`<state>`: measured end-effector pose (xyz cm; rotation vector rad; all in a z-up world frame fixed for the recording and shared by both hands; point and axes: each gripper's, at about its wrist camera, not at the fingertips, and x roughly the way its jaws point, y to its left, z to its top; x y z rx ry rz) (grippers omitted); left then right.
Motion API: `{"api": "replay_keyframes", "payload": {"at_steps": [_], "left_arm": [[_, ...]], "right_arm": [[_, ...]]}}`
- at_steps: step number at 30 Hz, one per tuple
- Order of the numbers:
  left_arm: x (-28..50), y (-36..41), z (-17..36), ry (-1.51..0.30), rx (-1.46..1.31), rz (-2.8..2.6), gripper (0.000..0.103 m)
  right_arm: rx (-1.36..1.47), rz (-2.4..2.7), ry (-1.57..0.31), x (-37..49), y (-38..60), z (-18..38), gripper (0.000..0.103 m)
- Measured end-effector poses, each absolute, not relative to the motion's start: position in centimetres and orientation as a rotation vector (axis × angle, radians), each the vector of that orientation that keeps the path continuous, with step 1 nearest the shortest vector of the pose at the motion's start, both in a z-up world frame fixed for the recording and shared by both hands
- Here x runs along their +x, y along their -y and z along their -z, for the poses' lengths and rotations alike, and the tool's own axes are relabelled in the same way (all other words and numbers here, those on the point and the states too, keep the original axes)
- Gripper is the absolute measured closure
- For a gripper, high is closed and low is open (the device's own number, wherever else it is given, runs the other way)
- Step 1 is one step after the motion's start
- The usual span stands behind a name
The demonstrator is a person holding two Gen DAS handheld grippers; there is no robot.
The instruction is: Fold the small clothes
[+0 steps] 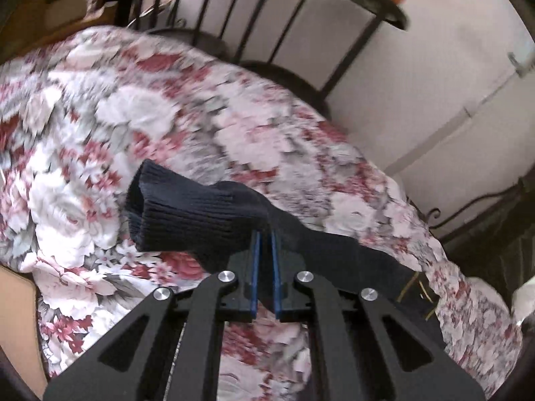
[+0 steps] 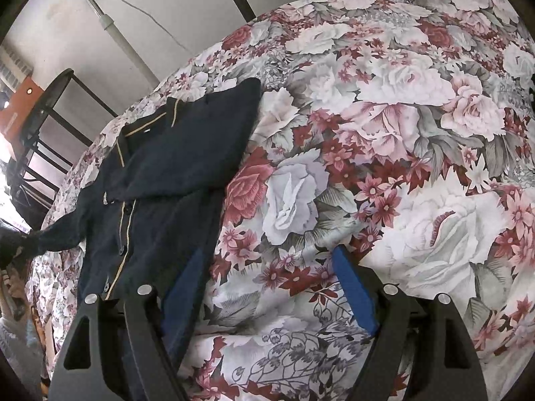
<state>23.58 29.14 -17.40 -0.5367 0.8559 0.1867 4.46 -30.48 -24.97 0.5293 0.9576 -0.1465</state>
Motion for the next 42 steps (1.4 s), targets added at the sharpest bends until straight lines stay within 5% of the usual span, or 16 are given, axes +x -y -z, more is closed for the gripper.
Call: {"api": "replay_keyframes", "payload": {"at_steps": [13, 15, 16, 18, 27, 34, 38, 42], "left_arm": [[25.1, -12.9, 12.3, -0.861, -0.255, 0.054, 0.103], [24.9, -11.7, 13.7, -0.896, -0.232, 0.037, 0.095], [24.7, -12.1, 14.8, -0.915, -0.247, 0.019, 0.090], [24.1, -14.8, 17.3, -0.953, -0.335, -0.036, 0.063], [20.5, -33.1, 26.3, -0.983, -0.858, -0.321, 0.060], [21.0, -36.6, 28.7, -0.963, -0.926, -0.402, 0.061], [22.1, -37.1, 28.1, -0.975, -0.898, -0.400, 0.096], [21.8, -37.2, 26.2, -0.957, -0.873, -0.382, 0.096]], "right_arm": [[0.576, 0.126, -0.933, 4.0, 31.0, 25.1, 0.022], [0.583, 0.123, -0.931, 3.9, 31.1, 25.1, 0.022], [0.584, 0.122, -0.930, 3.9, 31.1, 25.1, 0.022], [0.589, 0.118, -0.927, 3.9, 31.2, 25.1, 0.022], [0.579, 0.119, -0.940, 4.3, 30.9, 25.3, 0.017], [0.573, 0.120, -0.953, 4.6, 30.7, 25.5, 0.016], [0.567, 0.121, -0.959, 4.8, 30.6, 25.5, 0.016], [0.567, 0.120, -0.960, 4.9, 30.6, 25.5, 0.015]]}}
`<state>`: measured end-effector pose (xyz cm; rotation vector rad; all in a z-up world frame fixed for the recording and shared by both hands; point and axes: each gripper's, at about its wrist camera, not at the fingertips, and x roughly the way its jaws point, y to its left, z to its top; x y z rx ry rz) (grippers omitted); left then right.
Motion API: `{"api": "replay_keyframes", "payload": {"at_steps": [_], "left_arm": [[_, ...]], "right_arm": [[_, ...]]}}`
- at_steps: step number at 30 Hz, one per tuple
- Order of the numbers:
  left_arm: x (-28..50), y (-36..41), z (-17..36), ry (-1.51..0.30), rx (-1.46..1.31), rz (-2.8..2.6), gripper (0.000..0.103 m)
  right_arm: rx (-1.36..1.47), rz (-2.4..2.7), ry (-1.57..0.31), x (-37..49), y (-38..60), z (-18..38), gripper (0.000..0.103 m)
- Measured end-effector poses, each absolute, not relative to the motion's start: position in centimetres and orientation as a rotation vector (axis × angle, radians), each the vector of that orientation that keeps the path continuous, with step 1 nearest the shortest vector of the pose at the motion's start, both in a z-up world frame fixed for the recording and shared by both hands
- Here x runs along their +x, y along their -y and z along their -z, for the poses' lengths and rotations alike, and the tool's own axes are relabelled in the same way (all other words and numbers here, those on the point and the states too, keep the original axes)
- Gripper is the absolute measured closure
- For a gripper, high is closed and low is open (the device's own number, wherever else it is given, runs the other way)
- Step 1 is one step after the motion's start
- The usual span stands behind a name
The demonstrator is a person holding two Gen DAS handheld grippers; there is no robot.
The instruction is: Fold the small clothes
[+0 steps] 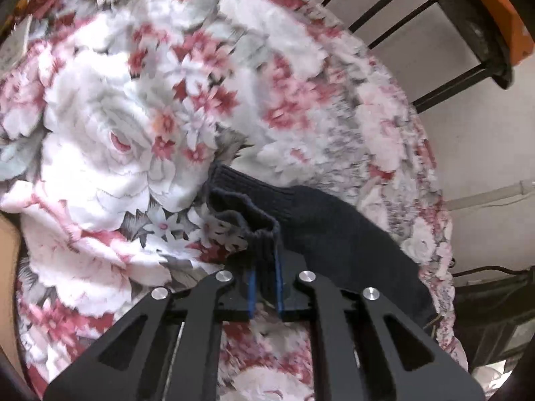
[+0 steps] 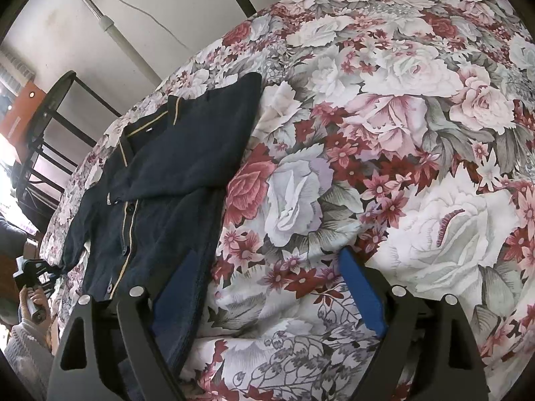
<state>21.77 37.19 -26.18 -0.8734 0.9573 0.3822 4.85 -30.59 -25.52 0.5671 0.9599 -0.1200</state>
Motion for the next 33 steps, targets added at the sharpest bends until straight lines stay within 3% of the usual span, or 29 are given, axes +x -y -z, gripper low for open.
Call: {"api": "replay_keyframes", "payload": {"at_steps": [9, 13, 26, 33], "left_arm": [[24.1, -23.3, 13.8, -0.843, -0.459, -0.141, 0.096], [24.9, -16.3, 11.4, -0.830, -0.356, -0.055, 0.096], [24.1, 3.1, 13.8, -0.911, -0.215, 0.199, 0.096], [22.6, 6.5, 17.8, -0.963, -0.230, 0.310, 0.096]], "right_arm": [[0.569, 0.116, -0.959, 4.7, 30.7, 25.5, 0.015], [0.574, 0.113, -0.956, 4.7, 30.7, 25.5, 0.015], [0.622, 0.093, -0.925, 4.2, 31.2, 25.4, 0.015], [1.081, -0.127, -0.759, 8.6, 34.4, 21.6, 0.015]]}}
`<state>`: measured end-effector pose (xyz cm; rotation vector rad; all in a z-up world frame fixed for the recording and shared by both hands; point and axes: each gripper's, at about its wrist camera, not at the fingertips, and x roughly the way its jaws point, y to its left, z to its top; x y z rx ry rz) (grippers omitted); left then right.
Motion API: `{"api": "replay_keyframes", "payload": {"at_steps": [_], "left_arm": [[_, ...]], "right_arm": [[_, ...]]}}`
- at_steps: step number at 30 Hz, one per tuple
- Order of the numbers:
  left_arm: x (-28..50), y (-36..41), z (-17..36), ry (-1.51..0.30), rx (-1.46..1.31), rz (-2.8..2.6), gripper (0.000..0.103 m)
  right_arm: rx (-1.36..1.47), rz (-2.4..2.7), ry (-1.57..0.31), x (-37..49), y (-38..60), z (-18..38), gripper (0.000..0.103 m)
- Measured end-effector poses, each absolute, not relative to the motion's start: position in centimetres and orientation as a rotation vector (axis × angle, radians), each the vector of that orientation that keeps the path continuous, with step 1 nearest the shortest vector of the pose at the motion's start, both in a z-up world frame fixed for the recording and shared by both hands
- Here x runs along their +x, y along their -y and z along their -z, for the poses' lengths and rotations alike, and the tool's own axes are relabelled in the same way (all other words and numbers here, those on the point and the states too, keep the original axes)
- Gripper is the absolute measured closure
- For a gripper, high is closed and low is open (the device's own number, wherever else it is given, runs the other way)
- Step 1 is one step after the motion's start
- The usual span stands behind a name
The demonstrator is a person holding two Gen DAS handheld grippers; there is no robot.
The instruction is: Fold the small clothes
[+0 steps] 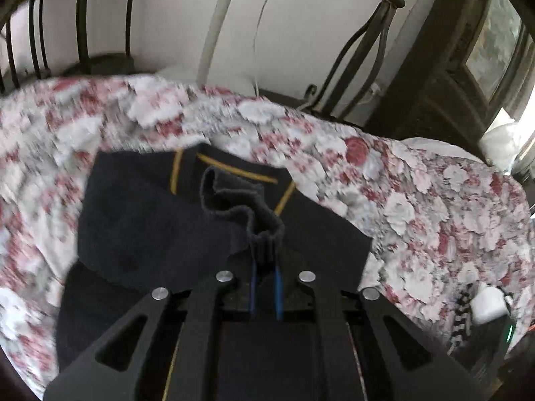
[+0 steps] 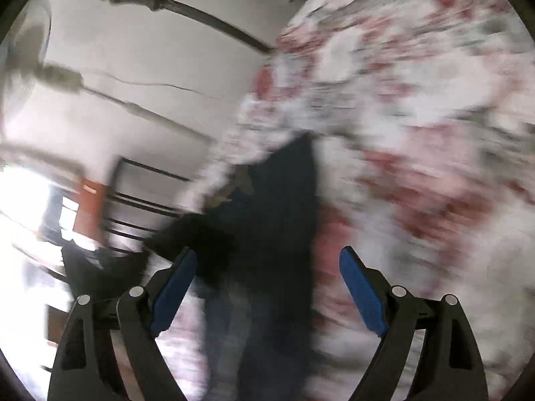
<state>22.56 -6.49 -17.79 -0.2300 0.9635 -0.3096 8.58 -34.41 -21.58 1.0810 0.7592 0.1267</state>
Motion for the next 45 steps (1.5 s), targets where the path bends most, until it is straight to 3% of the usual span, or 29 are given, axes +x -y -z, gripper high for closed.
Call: {"api": "replay_keyframes", "payload": {"at_steps": [2, 4, 6, 8, 13, 18, 23, 27, 29, 31, 36, 41, 45], "left_arm": [[22.3, 6.8, 18.9, -0.982, -0.235, 0.366, 0.096], [22.2, 7.1, 19.8, -1.006, -0.214, 0.402, 0.080], [22.3, 6.1, 20.1, -1.023, -0.264, 0.394, 0.022], [22.3, 4.5, 19.7, -1.017, -0.357, 0.387, 0.005], [22.2, -1.1, 19.4, -1.065, -0.494, 0.215, 0.005], [22.3, -6.0, 21.5, -1.126, -0.598, 0.006, 0.005], [24.3, -6.6, 22.7, -1.171, -0.548, -0.058, 0.005], [25.7, -6.9, 23.8, -1.201, -0.512, -0.107, 0.005], [26.2, -7.2, 24.7, -1.227, -0.502, -0.130, 0.005], [26.9, -7.5, 25.8, -1.252, -0.479, -0.169, 0.005], [28.9, -7.5, 26.2, -1.208, -0.362, -0.253, 0.005], [30.7, -7.6, 28.9, -1.255, -0.300, -0.295, 0.004], [31.5, -7.4, 29.6, -1.270, -0.286, -0.305, 0.004]], "right_arm": [[1.121, -0.228, -0.789, 12.2, 33.5, 20.9, 0.015], [1.102, -0.314, -0.853, 16.0, 31.6, 20.5, 0.015], [1.092, -0.326, -0.885, 17.9, 30.2, 20.9, 0.015], [1.111, -0.289, -0.893, 18.3, 29.9, 21.8, 0.015], [1.238, -0.242, -0.914, 17.7, 29.6, 25.8, 0.015], [1.163, -0.159, -0.876, 16.4, 31.4, 25.7, 0.017], [0.950, -0.175, -0.919, 17.1, 30.5, 25.2, 0.037], [0.623, -0.173, -0.986, 18.6, 26.5, 24.5, 0.040], [0.458, -0.123, -1.017, 19.1, 24.7, 24.8, 0.075], [0.475, -0.120, -1.005, 19.1, 24.8, 24.5, 0.088], [0.577, -0.084, -0.857, 18.6, 27.8, 20.5, 0.089], [0.629, -0.002, -1.011, 18.9, 30.0, 26.2, 0.089], [0.631, 0.012, -0.990, 18.6, 29.5, 25.9, 0.086]]}}
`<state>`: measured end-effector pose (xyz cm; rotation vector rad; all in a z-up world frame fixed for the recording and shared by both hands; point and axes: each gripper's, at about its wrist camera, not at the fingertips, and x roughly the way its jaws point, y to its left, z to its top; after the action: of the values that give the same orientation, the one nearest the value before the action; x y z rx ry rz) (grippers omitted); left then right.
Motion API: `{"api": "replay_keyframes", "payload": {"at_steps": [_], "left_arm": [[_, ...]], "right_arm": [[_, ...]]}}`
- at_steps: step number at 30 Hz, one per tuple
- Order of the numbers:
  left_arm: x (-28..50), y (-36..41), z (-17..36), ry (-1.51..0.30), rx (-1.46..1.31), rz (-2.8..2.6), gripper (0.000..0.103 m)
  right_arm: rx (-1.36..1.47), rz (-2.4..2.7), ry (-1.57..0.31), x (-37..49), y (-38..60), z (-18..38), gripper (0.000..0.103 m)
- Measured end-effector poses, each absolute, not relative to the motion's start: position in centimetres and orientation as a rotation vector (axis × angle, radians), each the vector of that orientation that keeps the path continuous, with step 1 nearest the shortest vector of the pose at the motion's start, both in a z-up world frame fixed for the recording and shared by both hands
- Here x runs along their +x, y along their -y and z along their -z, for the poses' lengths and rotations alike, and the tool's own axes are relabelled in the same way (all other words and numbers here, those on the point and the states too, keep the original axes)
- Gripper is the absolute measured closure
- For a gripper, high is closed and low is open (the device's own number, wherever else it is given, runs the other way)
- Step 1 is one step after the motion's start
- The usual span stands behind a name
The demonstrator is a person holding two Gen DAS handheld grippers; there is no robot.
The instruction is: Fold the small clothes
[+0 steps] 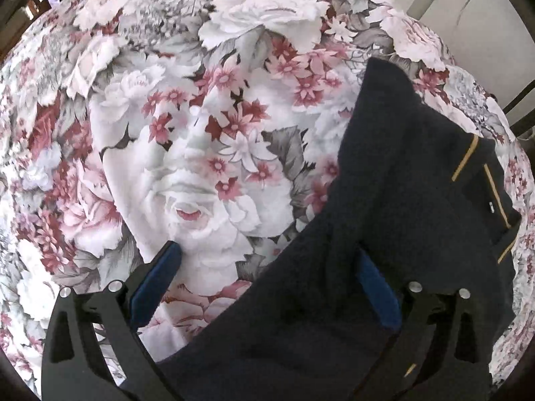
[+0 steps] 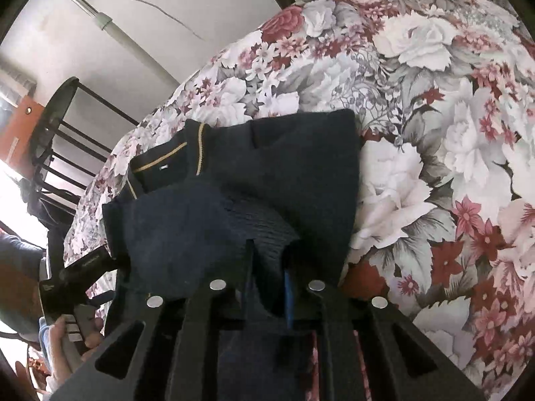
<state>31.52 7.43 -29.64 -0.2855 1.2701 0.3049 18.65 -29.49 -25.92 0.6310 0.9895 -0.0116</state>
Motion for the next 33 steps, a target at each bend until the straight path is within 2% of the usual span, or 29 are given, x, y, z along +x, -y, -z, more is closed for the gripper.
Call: {"api": "replay_keyframes", "payload": {"at_steps": [1, 3, 6, 8, 10, 13, 15, 17, 19, 21, 24, 28, 30, 33], "left_arm": [[31.7, -7.3, 29.3, -1.258, -0.277, -0.310, 0.004], [32.0, -7.5, 28.0, -1.206, -0.263, -0.339, 0.004], [32.3, -8.5, 27.4, -1.184, -0.289, -0.367, 0.004], [32.3, -8.9, 27.4, -1.184, -0.324, -0.369, 0.004], [32.1, -9.0, 26.7, -1.151, -0.320, -0.375, 0.004], [31.6, -9.4, 25.6, -1.098, -0.296, -0.363, 0.004], [32.5, -8.9, 27.3, -1.193, -0.235, -0.365, 0.004], [33.3, -8.3, 30.1, -1.305, -0.233, -0.313, 0.004], [33.4, -8.2, 29.7, -1.285, -0.234, -0.330, 0.004], [33.4, -8.5, 28.0, -1.235, -0.265, -0.319, 0.005], [33.3, -8.8, 25.7, -1.146, -0.260, -0.317, 0.005], [34.1, -7.4, 30.9, -1.342, -0.130, -0.277, 0.004], [33.8, -7.7, 30.1, -1.319, -0.148, -0.271, 0.004], [31.4, -9.3, 29.1, -1.340, -0.225, -0.197, 0.005]], "right_arm": [[0.629, 0.013, -1.003, 18.8, 29.4, 25.8, 0.084], [0.609, 0.057, -0.998, 18.3, 29.5, 24.2, 0.070], [0.550, 0.161, -0.842, 16.4, 29.9, 20.9, 0.068], [0.531, 0.114, -0.825, 16.7, 29.4, 20.1, 0.071], [0.502, 0.060, -0.853, 18.1, 28.1, 20.6, 0.079], [0.504, 0.042, -0.922, 20.2, 26.8, 23.1, 0.083], [0.515, 0.066, -1.032, 21.5, 26.5, 26.2, 0.091], [0.527, 0.074, -1.016, 21.5, 26.7, 26.5, 0.093], [0.516, 0.085, -0.980, 20.7, 26.2, 24.5, 0.088], [0.498, 0.053, -0.937, 19.4, 25.4, 22.8, 0.088], [0.444, 0.036, -0.999, 18.6, 23.6, 23.9, 0.073], [0.456, 0.037, -1.085, 18.9, 23.8, 26.6, 0.074], [0.461, 0.031, -1.113, 19.0, 24.0, 25.7, 0.074], [0.514, 0.032, -1.091, 16.6, 25.3, 23.5, 0.067]]}}
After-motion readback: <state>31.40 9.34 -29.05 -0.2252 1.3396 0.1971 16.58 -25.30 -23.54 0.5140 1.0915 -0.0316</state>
